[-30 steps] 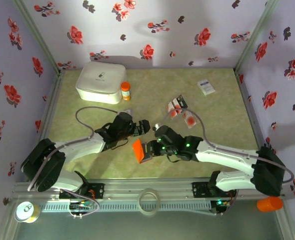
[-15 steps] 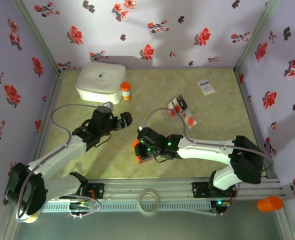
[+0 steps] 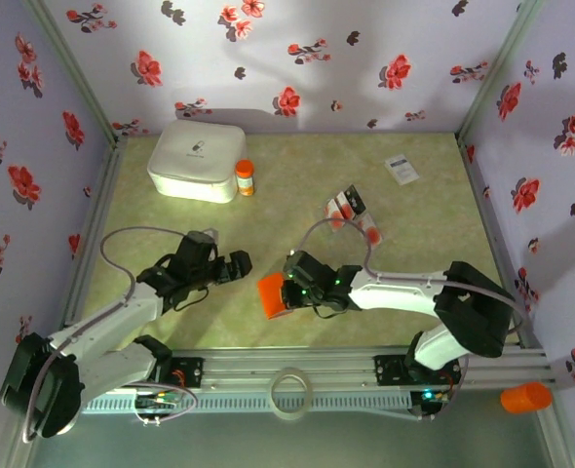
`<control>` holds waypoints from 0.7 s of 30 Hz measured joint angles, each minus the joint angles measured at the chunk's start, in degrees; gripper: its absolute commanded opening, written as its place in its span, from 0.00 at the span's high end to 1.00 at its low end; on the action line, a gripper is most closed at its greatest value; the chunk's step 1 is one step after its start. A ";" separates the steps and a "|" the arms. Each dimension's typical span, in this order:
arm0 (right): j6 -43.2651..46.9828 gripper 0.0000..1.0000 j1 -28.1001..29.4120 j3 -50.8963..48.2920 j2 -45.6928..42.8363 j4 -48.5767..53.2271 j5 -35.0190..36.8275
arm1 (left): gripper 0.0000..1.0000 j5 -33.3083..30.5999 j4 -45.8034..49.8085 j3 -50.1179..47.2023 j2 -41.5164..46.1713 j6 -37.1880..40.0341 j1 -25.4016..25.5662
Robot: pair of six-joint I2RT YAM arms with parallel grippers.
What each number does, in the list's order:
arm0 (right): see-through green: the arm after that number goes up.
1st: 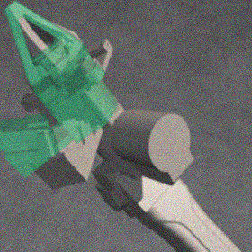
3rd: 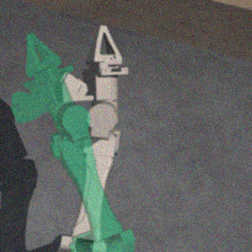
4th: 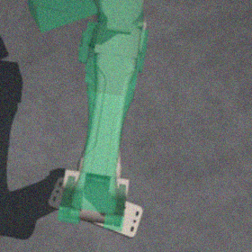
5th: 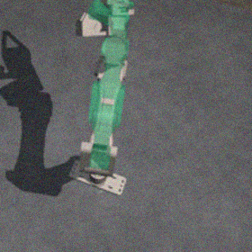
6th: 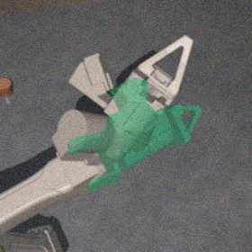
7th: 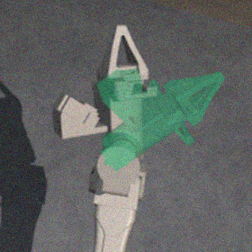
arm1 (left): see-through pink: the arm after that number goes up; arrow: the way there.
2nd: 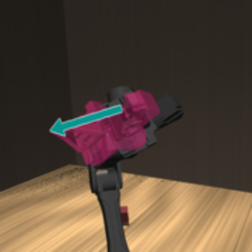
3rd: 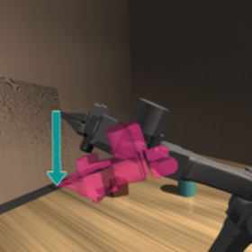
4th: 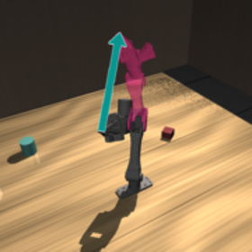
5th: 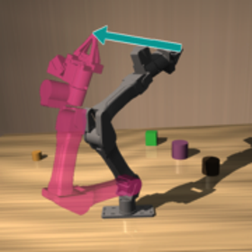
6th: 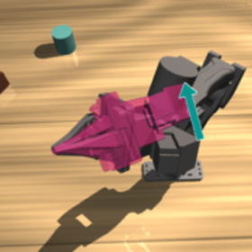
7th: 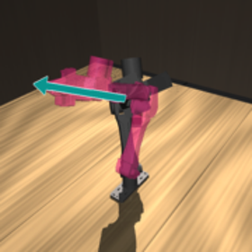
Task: Put the credit cards into the card holder
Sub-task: Close the card holder at the bottom-center of the table.
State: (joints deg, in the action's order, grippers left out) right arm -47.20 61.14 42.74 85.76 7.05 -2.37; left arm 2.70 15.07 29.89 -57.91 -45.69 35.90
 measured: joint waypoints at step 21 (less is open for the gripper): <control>-1.95 0.89 -0.04 -3.48 1.92 -4.28 -0.85 | 0.00 -6.56 -0.76 2.08 -13.00 0.74 15.76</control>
State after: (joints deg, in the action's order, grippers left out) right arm -49.15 61.10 39.27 87.68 2.76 -3.22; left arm -3.86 14.31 31.97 -70.91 -44.95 51.66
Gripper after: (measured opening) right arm 0.108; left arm 0.998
